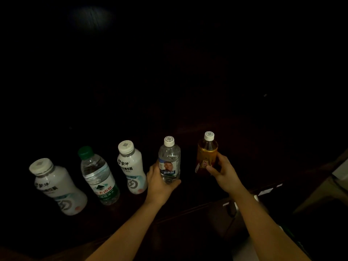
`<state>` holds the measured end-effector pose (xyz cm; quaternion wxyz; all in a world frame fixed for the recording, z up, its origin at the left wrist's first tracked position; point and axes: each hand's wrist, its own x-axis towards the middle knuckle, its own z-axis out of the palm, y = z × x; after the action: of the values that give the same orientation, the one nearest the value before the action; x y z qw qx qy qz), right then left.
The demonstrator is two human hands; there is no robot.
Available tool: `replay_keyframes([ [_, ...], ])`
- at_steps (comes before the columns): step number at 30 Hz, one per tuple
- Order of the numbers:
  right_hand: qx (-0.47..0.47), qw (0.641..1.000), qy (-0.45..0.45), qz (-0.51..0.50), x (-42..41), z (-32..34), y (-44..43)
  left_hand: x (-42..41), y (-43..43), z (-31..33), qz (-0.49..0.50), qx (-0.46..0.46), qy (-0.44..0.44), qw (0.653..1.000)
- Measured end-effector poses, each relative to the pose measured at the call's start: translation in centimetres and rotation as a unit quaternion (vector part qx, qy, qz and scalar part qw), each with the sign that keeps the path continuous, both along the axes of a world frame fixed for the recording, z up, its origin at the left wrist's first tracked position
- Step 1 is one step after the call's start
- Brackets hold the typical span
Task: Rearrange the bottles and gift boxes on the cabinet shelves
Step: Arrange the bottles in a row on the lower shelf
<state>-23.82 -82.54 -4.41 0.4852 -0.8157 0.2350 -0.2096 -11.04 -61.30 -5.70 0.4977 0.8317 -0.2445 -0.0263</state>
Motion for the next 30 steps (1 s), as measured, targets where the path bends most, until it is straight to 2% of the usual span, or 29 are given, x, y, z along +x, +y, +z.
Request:
replay_keyframes([
  [3, 0.009, 1.000, -0.003, 0.003, 0.1, 0.1, 0.0, 0.3, 0.2, -0.3, -0.017, 0.003, 0.011, 1.000],
  [8, 0.034, 0.999, 0.001, 0.027, 0.2, 0.3, -0.5, -0.4, -0.9, 0.1, 0.030, -0.003, -0.017, 0.999],
  [17, 0.019, 0.997, 0.003, 0.075, -0.1, 0.7, -1.3, -0.3, -2.6, 0.6, 0.080, -0.005, 0.033, 0.996],
  [30, 0.032, 0.992, -0.010, 0.119, 0.4, 0.1, -2.2, -0.2, -2.1, 0.3, 0.048, -0.009, 0.027, 0.998],
])
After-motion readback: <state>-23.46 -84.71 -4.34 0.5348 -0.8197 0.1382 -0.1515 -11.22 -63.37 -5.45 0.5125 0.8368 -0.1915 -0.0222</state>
